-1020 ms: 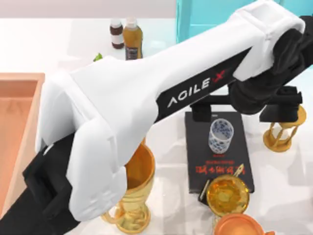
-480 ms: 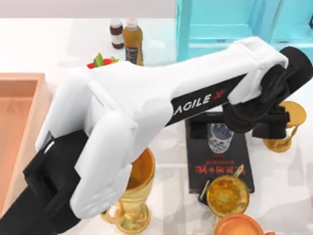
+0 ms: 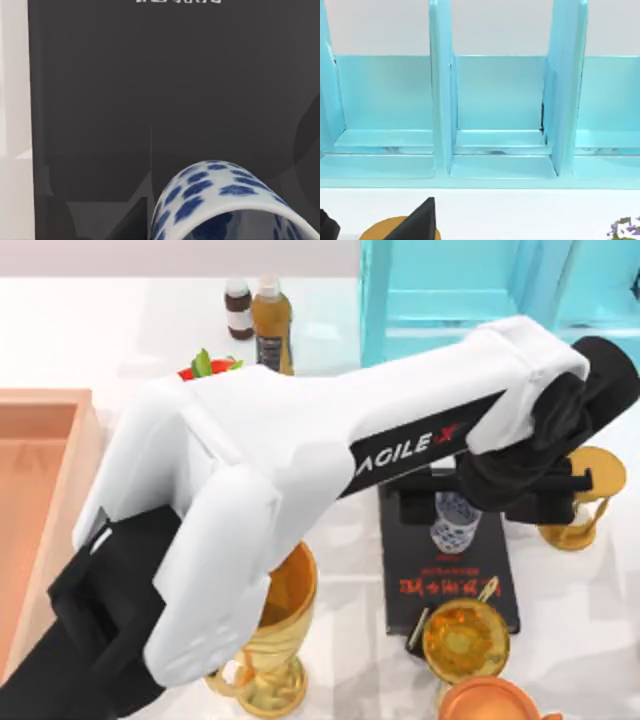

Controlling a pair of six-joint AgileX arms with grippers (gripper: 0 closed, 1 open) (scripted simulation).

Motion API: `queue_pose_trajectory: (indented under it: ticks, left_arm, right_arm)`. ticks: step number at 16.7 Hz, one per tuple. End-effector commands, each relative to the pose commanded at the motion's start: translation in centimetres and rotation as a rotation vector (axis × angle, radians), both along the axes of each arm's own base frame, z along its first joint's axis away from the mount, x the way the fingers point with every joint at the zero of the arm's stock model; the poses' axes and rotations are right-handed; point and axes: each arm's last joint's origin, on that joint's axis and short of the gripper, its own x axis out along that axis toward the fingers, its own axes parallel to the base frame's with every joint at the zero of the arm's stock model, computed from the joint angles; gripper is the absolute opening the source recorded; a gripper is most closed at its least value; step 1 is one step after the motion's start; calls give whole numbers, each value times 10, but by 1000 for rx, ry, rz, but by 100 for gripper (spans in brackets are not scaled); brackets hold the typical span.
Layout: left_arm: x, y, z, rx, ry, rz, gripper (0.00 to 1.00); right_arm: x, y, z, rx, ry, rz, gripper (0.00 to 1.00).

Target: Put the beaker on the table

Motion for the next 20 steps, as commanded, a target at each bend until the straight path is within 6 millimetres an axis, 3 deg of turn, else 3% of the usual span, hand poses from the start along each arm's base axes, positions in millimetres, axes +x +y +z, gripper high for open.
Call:
queue_pose_trajectory:
  ticks: [8,20]
  left_arm:
    - [0,0,0,0,0,0,2]
    - [0,2,7,16,-3,8,0]
  right_arm:
    - [0,0,0,0,0,0,100]
    - [0,0,0,0,0,0,100]
